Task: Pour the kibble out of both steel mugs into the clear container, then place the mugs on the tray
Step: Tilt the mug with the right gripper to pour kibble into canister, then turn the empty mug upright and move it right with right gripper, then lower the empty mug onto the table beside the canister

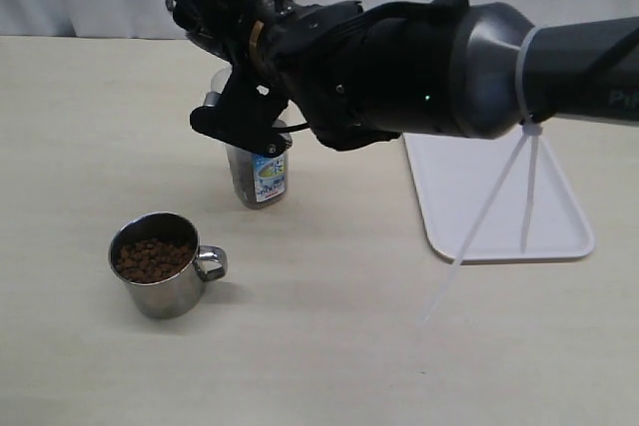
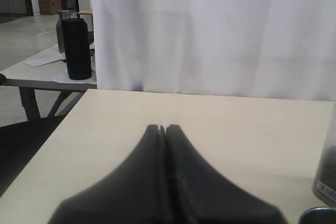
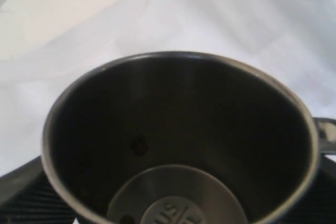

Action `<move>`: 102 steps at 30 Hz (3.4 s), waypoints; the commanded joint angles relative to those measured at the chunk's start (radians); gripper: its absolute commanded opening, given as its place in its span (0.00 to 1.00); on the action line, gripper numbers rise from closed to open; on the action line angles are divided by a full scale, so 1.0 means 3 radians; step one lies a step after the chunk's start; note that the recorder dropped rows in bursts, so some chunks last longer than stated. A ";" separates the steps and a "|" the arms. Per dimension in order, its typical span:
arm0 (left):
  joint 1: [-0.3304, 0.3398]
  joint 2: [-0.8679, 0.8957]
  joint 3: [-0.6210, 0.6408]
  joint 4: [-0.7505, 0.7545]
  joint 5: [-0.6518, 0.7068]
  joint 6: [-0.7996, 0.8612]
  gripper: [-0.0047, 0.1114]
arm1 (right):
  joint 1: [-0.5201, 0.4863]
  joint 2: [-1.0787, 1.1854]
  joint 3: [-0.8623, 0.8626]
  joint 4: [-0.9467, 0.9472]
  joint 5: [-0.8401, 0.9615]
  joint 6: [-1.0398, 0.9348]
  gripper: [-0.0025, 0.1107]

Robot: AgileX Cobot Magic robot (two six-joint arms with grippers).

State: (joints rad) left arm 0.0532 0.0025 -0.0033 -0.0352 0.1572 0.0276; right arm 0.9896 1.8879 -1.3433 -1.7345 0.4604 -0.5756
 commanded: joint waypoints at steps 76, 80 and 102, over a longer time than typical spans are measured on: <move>-0.0027 -0.0008 0.0011 -0.0009 -0.0044 -0.0010 0.04 | -0.2621 0.0257 0.1499 0.2151 -0.4606 0.3530 0.06; -0.0027 -0.0008 0.0011 -0.0009 -0.0044 -0.0010 0.04 | -0.2560 0.0463 0.1492 0.2878 -0.4690 0.3379 0.06; -0.0027 -0.0008 0.0011 0.0000 -0.0044 -0.0010 0.04 | -0.2281 0.1269 0.0876 0.2338 -0.4516 0.3295 0.17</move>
State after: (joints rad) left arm 0.0532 0.0025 -0.0033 -0.0352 0.1566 0.0276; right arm 0.3012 2.2623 -1.0714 -1.0224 -0.8838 0.4333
